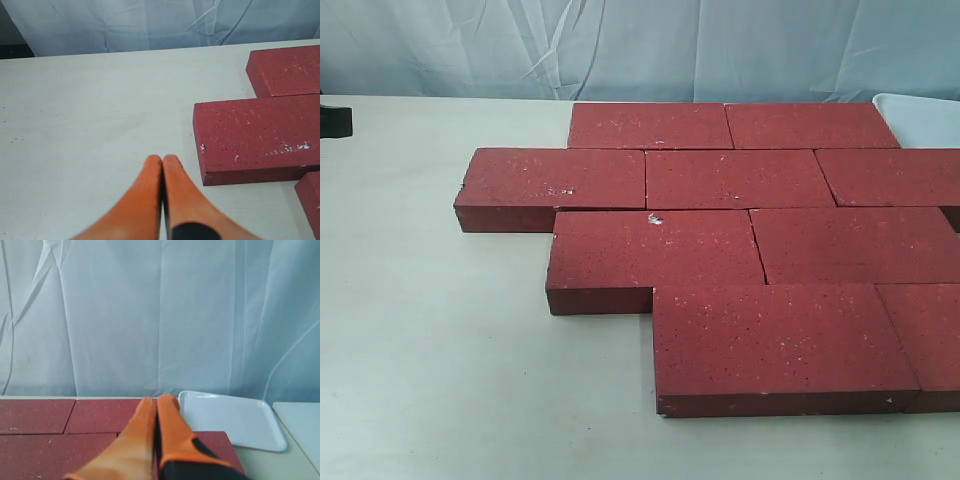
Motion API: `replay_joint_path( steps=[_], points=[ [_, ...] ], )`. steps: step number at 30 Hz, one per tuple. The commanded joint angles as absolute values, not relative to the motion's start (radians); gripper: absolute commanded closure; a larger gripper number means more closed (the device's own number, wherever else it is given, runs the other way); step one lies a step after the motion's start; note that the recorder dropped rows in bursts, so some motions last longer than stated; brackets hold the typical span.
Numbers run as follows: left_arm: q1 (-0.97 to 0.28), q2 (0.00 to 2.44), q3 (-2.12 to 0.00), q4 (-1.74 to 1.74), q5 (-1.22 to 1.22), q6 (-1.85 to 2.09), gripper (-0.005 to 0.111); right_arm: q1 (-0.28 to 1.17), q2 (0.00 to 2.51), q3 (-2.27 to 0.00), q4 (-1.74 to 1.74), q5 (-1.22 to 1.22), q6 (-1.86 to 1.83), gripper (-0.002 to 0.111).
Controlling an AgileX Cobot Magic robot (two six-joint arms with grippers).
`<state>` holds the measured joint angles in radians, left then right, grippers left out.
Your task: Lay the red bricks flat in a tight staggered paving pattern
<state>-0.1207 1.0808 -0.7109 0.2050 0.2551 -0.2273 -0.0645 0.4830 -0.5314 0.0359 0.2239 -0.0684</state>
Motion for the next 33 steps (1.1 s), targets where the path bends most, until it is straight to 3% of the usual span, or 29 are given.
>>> replay_joint_path(
  steps=[1, 13, 27, 33],
  points=[
    [-0.120, 1.082, -0.710, 0.202, 0.247, -0.233, 0.106, -0.068, 0.429, -0.524, 0.034, 0.229, -0.066, 0.109],
    [-0.120, 1.082, -0.710, 0.202, 0.247, -0.233, 0.106, -0.068, 0.371, -0.498, -0.006, 0.280, -0.046, 0.109],
    [-0.120, 1.082, -0.710, 0.202, 0.247, -0.233, 0.106, -0.068, 0.000, -0.174, -0.076, 0.308, 0.058, 0.109],
    [-0.120, 1.082, -0.710, 0.202, 0.245, -0.233, 0.106, -0.068, 0.000, -0.095, -0.076, 0.303, 0.053, 0.109]
  ],
)
